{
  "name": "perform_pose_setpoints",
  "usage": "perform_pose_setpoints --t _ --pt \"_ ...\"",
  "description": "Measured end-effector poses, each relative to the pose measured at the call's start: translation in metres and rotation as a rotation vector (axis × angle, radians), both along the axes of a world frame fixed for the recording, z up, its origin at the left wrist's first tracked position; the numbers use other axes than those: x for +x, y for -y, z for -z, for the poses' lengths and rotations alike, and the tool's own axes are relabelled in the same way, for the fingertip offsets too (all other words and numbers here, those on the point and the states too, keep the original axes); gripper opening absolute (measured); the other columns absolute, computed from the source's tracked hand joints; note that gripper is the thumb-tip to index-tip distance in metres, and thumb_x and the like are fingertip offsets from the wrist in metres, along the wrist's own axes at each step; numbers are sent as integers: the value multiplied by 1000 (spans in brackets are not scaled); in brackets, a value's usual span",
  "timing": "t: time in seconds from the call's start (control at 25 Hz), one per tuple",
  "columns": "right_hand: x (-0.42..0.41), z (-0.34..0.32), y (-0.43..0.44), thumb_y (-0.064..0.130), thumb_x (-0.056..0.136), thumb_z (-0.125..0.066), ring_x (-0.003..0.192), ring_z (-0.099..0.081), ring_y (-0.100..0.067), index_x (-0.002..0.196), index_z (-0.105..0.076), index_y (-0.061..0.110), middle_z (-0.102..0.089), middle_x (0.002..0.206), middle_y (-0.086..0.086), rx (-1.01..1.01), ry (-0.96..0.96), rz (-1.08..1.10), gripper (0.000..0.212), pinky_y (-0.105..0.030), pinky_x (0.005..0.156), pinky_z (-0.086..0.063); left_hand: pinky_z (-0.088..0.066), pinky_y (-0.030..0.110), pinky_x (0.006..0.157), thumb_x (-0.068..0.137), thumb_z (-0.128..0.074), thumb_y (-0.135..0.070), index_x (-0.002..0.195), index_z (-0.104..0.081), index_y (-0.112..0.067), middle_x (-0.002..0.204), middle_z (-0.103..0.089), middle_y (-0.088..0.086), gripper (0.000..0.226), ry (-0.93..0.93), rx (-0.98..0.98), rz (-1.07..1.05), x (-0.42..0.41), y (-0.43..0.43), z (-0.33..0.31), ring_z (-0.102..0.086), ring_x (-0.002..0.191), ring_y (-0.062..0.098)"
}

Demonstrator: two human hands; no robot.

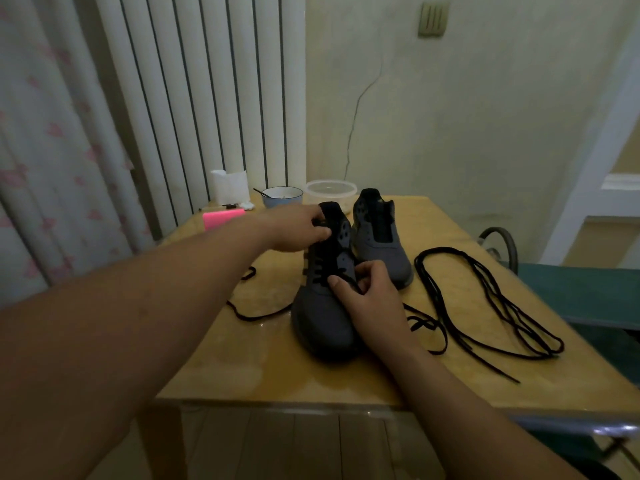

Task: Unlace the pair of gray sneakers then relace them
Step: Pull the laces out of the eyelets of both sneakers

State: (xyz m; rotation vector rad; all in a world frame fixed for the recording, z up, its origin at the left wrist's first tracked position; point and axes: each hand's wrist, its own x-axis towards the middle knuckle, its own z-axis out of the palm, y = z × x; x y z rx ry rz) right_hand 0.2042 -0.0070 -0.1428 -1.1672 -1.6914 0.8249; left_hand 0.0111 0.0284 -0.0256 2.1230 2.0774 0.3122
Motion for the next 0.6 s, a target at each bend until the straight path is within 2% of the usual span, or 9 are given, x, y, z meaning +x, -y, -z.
perform_pose_setpoints --t 0.08,0.12,0.2,0.36,0.44,0.52,0.6 --pt "0 1 0 61 89 -72 83 -62 -14 113 -49 27 -59 92 -1 5 14 7 47 -43 71 -56 -48 38 91 101 -63 -47 122 -61 -27 128 -56 2 29 113 3 16 -1 -5 -8 -56 112 22" --pt "0 1 0 61 88 -72 81 -61 -13 112 -49 27 -58 91 0 12 23 8 48 -42 69 -54 -47 36 84 100 -66 -43 110 -61 -26 120 -57 2 20 184 33 40 0 -6 -12 -56 105 21" --pt "-1 0 0 62 87 -73 82 -60 -11 112 -48 27 -57 92 2 17 36 7 50 -37 66 -51 -43 33 71 102 -66 -35 98 -59 -23 104 -60 2 14 248 90 116 7 -8 -19 -56 91 18" --pt "-1 0 0 67 84 -73 83 -60 -9 114 -49 27 -59 93 5 2 66 5 56 -35 67 -51 -43 32 68 103 -64 -31 101 -59 -18 99 -61 3 14 99 166 125 28 -11 -28 -56 88 19" --pt "-2 2 -1 70 83 -72 83 -62 -7 114 -51 29 -63 93 7 -8 74 4 56 -39 73 -57 -46 32 71 103 -64 -31 104 -61 -17 102 -63 2 14 131 158 64 26 -13 -22 -59 93 20" --pt "-2 3 -3 72 82 -72 84 -64 -6 113 -54 30 -66 94 8 -14 66 9 55 -43 77 -59 -50 32 79 103 -63 -37 110 -63 -21 111 -64 0 18 326 170 26 19 -8 -12 -61 100 17" --pt "-2 3 -4 72 82 -71 85 -65 -6 114 -55 30 -67 94 8 -20 66 7 56 -43 77 -60 -54 32 85 106 -58 -39 120 -61 -22 118 -63 0 22 601 310 6 14 6 -1 -61 103 13"
